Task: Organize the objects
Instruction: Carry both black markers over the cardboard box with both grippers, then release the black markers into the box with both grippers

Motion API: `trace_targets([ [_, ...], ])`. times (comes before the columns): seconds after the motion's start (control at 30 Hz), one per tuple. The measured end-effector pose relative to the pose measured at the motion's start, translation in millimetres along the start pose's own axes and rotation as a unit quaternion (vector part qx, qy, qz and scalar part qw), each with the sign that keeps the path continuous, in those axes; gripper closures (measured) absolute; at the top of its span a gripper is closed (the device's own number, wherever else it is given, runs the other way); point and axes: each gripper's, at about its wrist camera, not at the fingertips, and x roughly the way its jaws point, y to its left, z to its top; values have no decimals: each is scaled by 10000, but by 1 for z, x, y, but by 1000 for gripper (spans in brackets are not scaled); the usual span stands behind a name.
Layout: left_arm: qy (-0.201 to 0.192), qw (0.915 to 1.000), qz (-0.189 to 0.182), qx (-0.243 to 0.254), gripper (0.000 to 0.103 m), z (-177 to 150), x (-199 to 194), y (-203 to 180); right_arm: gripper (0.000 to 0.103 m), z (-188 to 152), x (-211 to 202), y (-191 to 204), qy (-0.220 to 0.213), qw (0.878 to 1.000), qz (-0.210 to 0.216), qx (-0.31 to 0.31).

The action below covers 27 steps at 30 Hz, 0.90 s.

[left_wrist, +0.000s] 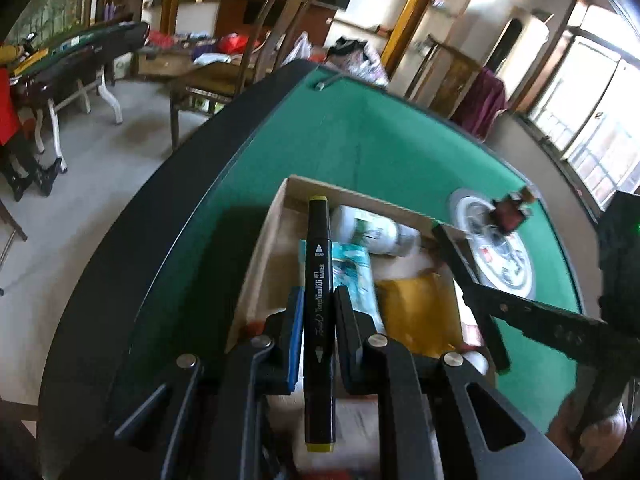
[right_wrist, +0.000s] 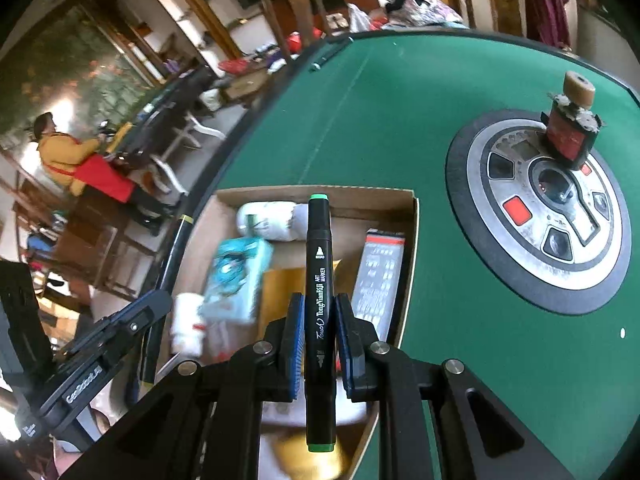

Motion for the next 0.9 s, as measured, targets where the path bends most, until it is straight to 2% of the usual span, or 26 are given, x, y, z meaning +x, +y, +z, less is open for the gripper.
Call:
trace_targets([
  [0.13,197,9998,45,29,89,3,18,2,86,7,14,-2,114,9999,-106,0],
  [0.23,191,9998,11,31,88,2,23,4,86,11,16,-3,97,9998,-176,-35],
  [0.3,165,9999,-52,0,79,1,23,3,86,13,18,-2,99,9997,-198,-39],
  [0.37,89,9997,-181,-102,48,0,21,5,85,13,20,-1,136,9998,-165,-62],
  [0.5,-123,9990,-414,-79,41,-4,5,-2,78,10,4,-1,-94,9998,-105,-172],
  [0.53,-214,9986,-474,-6,39,-8,-4,-6,72,8,-7,0,-217,9993,-107,-273],
  [0.6,-532,9975,-408,208,34,-19,-26,-18,53,0,-28,3,-495,9975,-160,-481],
  [0.67,-1004,9936,-172,489,20,-34,-55,-35,19,-14,-59,1,-1015,9914,-404,-724],
  [0.73,-1599,9843,128,734,6,-51,-85,-54,5,-31,-83,0,-1547,9810,-757,-891],
  [0.77,-1907,9779,284,806,0,-61,-100,-64,3,-40,-94,-1,-1802,9742,-954,-964],
  [0.83,-2473,9628,629,886,0,-82,-127,-85,1,-60,-110,-4,-2164,9627,-1250,-1037],
  [0.9,-2782,9528,844,880,0,-97,-145,-104,0,-75,-120,-11,-2290,9606,-1267,-938],
])
